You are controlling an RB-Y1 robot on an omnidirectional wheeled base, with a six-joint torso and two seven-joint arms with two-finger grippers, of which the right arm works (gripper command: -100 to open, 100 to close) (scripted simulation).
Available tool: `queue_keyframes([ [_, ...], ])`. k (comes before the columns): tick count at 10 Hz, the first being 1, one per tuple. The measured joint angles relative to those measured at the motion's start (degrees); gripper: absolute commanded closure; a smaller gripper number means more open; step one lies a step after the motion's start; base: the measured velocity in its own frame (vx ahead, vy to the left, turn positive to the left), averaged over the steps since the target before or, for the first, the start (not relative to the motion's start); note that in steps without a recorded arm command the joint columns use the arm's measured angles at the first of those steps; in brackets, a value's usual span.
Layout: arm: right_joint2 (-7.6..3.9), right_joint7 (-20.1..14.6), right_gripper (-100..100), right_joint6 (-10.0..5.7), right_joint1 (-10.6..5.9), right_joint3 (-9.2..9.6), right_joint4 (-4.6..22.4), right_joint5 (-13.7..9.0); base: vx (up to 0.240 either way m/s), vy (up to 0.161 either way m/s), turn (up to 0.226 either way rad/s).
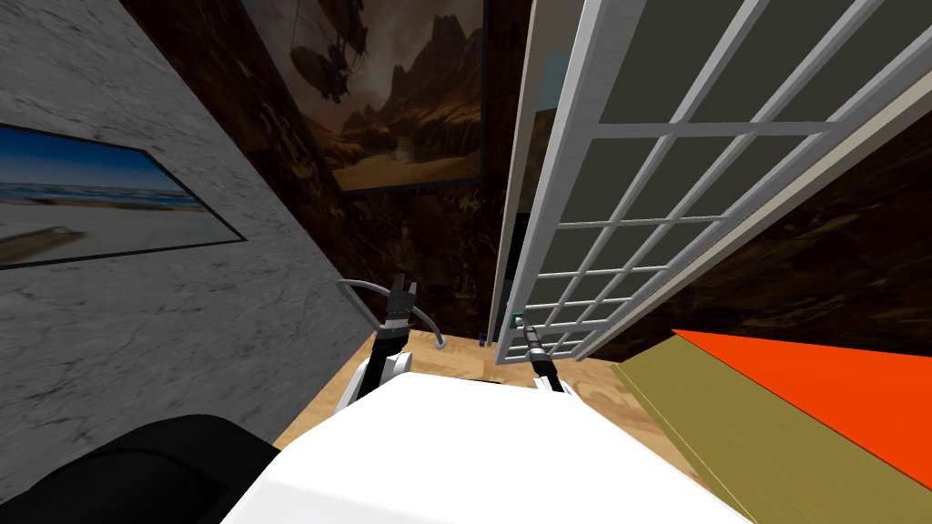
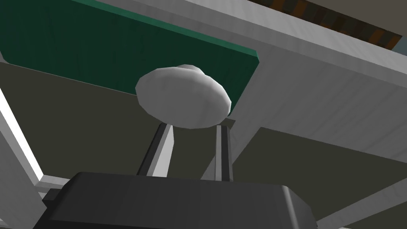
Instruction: Pull the door open
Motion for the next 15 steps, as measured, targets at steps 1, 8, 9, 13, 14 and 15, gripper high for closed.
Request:
queue_keyframes([
  [1, -0.23, -1.1, 100, 0.00, 0.02, 0.20, 0.1, -0.3, -0.009, -0.003, 0.013],
  [8, -0.32, -4.7, 100, 1.24, 1.95, 0.72, -2.6, -1.7, -0.020, -0.009, 0.038],
  [9, -0.39, -5.6, 100, 1.68, 2.18, 0.77, -3.2, -2.0, -0.020, -0.015, 0.018],
  [13, -0.59, -6.3, 100, 0.93, 1.00, 0.90, -1.0, -2.2, 0.001, 0.002, -0.007],
  [14, -0.69, -6.3, 100, 1.22, 1.41, 0.94, -1.8, -2.2, -0.003, -0.014, 0.010],
  [15, -0.64, -6.3, 100, 1.47, 1.80, 0.98, -2.4, -2.1, 0.000, 0.000, 0.000],
])
